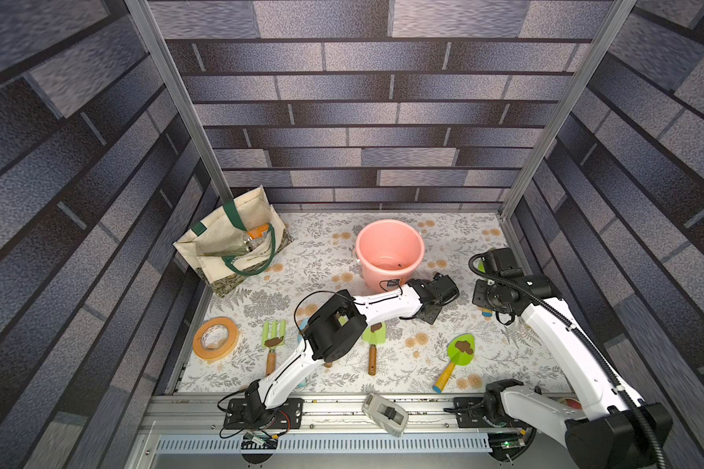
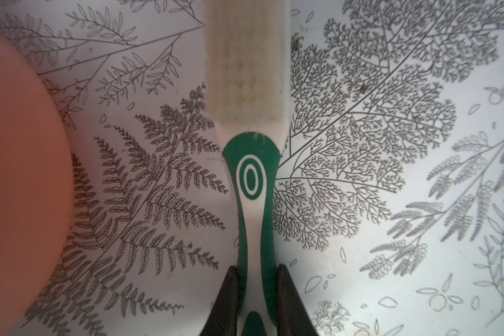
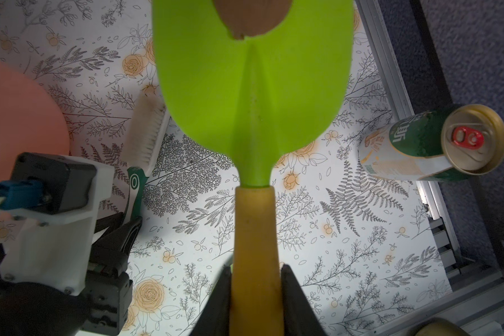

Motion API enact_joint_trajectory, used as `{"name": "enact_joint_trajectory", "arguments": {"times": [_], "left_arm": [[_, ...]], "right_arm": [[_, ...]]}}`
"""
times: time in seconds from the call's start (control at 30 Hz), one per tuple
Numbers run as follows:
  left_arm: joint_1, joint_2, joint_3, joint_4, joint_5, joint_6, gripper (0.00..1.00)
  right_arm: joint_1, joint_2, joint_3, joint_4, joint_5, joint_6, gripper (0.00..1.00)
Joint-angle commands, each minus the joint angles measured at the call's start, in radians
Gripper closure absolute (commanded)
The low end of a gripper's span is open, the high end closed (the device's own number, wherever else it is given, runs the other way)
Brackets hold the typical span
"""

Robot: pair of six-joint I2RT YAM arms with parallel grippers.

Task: Brush the soil off the hand trowel and place it into the bucket
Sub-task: Pick up the brush from the center of the board.

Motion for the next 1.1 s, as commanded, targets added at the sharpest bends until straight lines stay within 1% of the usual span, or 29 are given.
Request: {"name": "enact_joint_trajectory", "arguments": {"times": [0.0, 0.17, 0.37, 0.57, 0.67, 0.73, 0.87, 1.0, 1.07], "left_arm": [[0.009, -0.062, -0.062, -0.006, 0.052, 0.008, 0.95], [0.010, -0.205, -0.154, 0.075, 0.084, 0.005, 0.96], [0.010, -0.376, -0.288, 0.132, 0.147, 0.008, 0.97], [0.010, -0.519, -0.414, 0.115, 0.162, 0.004, 0.98], [0.015, -0.602, -0.504, 0.137, 0.190, 0.004, 0.98], [0.028, -0.657, -0.572, 0.165, 0.229, 0.000, 0.98], [0.080, -0.753, -0.665, 0.170, 0.327, -0.043, 1.00], [0.110, -0.879, -0.742, 0.162, 0.373, -0.074, 0.99], [0.127, -0.950, -0.777, 0.143, 0.398, -0.093, 0.99]], "right_arm": [[-0.007, -0.018, -0.013, 0.014, -0.004, -0.007, 0.86], [-0.007, -0.010, -0.008, 0.014, -0.014, -0.006, 0.87], [-0.007, -0.015, 0.002, 0.011, -0.033, -0.012, 0.87], [-0.007, -0.016, 0.006, 0.006, -0.044, -0.014, 0.87], [-0.006, -0.018, 0.004, 0.012, -0.055, -0.017, 0.87], [-0.007, -0.013, 0.002, 0.021, -0.073, -0.020, 0.87], [-0.008, 0.010, -0.014, 0.041, -0.118, -0.025, 0.88], [-0.005, 0.023, -0.040, 0.088, -0.198, -0.031, 0.89], [-0.004, 0.026, -0.043, 0.099, -0.215, -0.033, 0.89]]}}
